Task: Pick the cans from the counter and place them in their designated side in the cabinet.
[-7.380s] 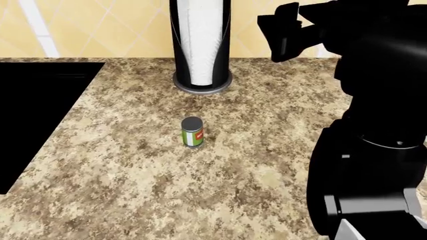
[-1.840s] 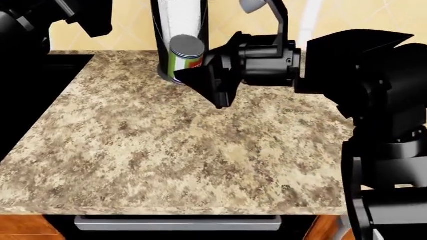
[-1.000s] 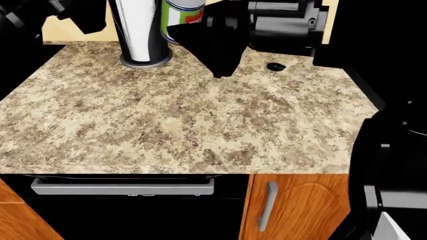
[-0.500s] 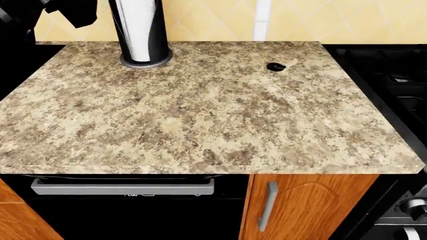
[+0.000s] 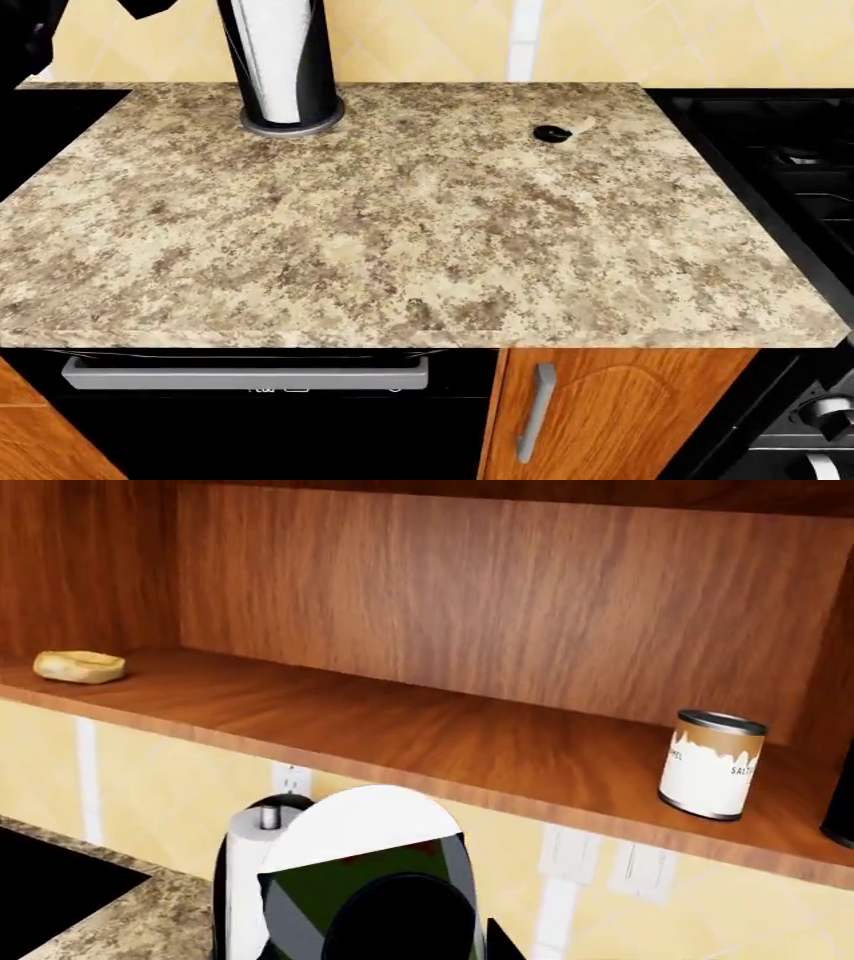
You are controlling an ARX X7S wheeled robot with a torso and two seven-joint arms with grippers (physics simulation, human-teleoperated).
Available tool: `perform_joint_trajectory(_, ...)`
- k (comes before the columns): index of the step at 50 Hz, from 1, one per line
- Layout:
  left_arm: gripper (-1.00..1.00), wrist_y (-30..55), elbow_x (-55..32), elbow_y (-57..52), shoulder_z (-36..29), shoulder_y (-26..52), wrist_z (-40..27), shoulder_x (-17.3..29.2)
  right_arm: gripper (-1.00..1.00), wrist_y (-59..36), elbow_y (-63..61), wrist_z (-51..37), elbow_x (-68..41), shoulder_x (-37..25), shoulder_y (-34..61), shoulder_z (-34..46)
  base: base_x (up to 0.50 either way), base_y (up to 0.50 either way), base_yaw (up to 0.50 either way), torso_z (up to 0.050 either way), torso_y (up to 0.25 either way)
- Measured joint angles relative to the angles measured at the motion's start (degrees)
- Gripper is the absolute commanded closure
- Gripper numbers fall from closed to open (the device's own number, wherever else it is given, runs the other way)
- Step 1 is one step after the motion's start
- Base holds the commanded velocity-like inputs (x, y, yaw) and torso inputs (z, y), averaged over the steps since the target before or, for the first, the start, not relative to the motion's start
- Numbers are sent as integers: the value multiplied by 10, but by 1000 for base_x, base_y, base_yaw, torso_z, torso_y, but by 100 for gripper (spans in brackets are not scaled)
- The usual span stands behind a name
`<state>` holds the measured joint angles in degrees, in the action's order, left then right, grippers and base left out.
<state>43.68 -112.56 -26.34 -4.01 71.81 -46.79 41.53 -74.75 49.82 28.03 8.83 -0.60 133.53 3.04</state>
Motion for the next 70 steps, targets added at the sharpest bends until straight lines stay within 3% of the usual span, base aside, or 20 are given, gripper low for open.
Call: perform_joint_trajectory(70, -100, -6, -9, 4, -27, 23, -17, -5, 100, 12, 18, -15, 25, 5, 10, -17, 0, 0, 0, 0, 1)
